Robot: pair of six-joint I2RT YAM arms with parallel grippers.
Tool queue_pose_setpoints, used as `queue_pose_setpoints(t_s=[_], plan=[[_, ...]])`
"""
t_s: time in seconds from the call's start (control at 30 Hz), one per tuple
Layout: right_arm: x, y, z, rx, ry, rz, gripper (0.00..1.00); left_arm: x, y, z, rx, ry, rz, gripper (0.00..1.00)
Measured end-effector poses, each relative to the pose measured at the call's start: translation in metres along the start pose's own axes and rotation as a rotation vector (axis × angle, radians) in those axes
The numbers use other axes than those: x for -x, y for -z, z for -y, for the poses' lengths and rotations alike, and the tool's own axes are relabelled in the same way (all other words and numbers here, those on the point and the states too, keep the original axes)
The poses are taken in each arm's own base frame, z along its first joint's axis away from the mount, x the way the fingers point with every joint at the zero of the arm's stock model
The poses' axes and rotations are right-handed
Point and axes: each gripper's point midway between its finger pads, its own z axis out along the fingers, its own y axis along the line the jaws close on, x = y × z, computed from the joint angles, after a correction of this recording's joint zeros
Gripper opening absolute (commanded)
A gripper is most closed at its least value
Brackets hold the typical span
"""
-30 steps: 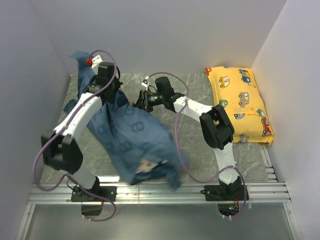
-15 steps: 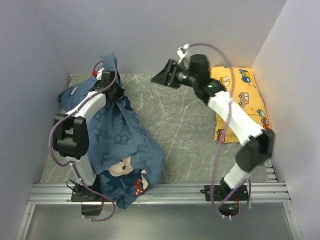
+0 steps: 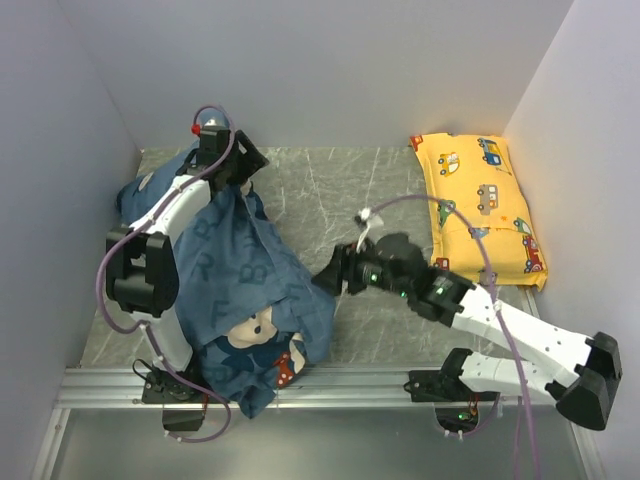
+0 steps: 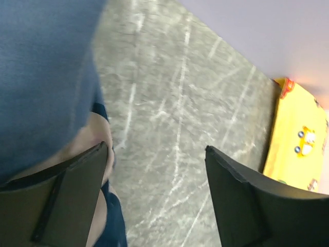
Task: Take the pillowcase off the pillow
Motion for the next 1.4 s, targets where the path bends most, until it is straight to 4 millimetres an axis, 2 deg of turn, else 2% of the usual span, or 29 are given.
queue_pose_setpoints(t_s=[0.1, 0.17, 0.3, 0.33, 0.4, 0.43, 0.5, 0.53, 0.63, 0.77, 0.8, 0.9, 1.0, 1.13, 1.27, 1.4], plan=[[-0.059, -0.008, 0.021, -0.07, -0.004, -0.103, 0.7, 0.009, 0.012, 0.016, -0.046, -0.035, 0.005, 0.86], [-0.081, -0.01, 0.016, -0.07, 0.018, -0.14, 0.72, 0.021, 0.026, 0.031, -0.081, -0.06, 0.027, 0.86], [-0.091, -0.013, -0.004, -0.034, 0.029, -0.111, 0.73, 0.045, 0.068, 0.061, -0.165, -0.103, 0.091, 0.87], [-0.091, -0.014, -0.006, -0.029, 0.022, -0.098, 0.71, 0.05, 0.079, 0.068, -0.189, -0.114, 0.104, 0.87], [-0.091, -0.018, -0.002, -0.043, 0.013, -0.081, 0.6, 0.057, 0.099, 0.079, -0.228, -0.133, 0.126, 0.87], [-0.091, -0.02, 0.001, -0.06, 0.014, -0.076, 0.39, 0.058, 0.107, 0.084, -0.242, -0.139, 0.134, 0.87], [-0.089, -0.028, 0.009, -0.101, 0.019, -0.075, 0.21, 0.058, 0.125, 0.091, -0.272, -0.152, 0.151, 0.86], [-0.085, -0.032, 0.014, -0.124, 0.02, -0.077, 0.12, 0.053, 0.134, 0.092, -0.283, -0.156, 0.152, 0.86], [-0.059, -0.044, 0.042, -0.192, -0.021, -0.056, 0.08, 0.03, 0.158, 0.087, -0.296, -0.168, 0.137, 0.86], [-0.006, -0.045, 0.105, -0.355, -0.073, 0.031, 0.06, -0.006, 0.183, 0.072, -0.295, -0.186, 0.119, 0.86], [0.009, -0.045, 0.118, -0.391, -0.08, 0.049, 0.08, -0.016, 0.188, 0.069, -0.298, -0.192, 0.113, 0.87], [0.047, -0.05, 0.142, -0.47, -0.078, 0.08, 0.27, -0.046, 0.195, 0.059, -0.29, -0.216, 0.084, 0.87], [0.07, -0.059, 0.144, -0.489, -0.049, 0.089, 0.39, -0.081, 0.193, 0.049, -0.257, -0.25, 0.038, 0.87], [0.088, -0.06, 0.147, -0.514, -0.028, 0.098, 0.57, -0.114, 0.193, 0.04, -0.185, -0.309, 0.01, 0.87], [0.11, -0.053, 0.154, -0.54, -0.033, 0.126, 0.63, -0.138, 0.201, 0.035, -0.114, -0.383, 0.023, 0.88], [0.138, -0.048, 0.152, -0.54, -0.02, 0.173, 0.69, -0.157, 0.212, 0.023, -0.021, -0.472, 0.04, 0.91]])
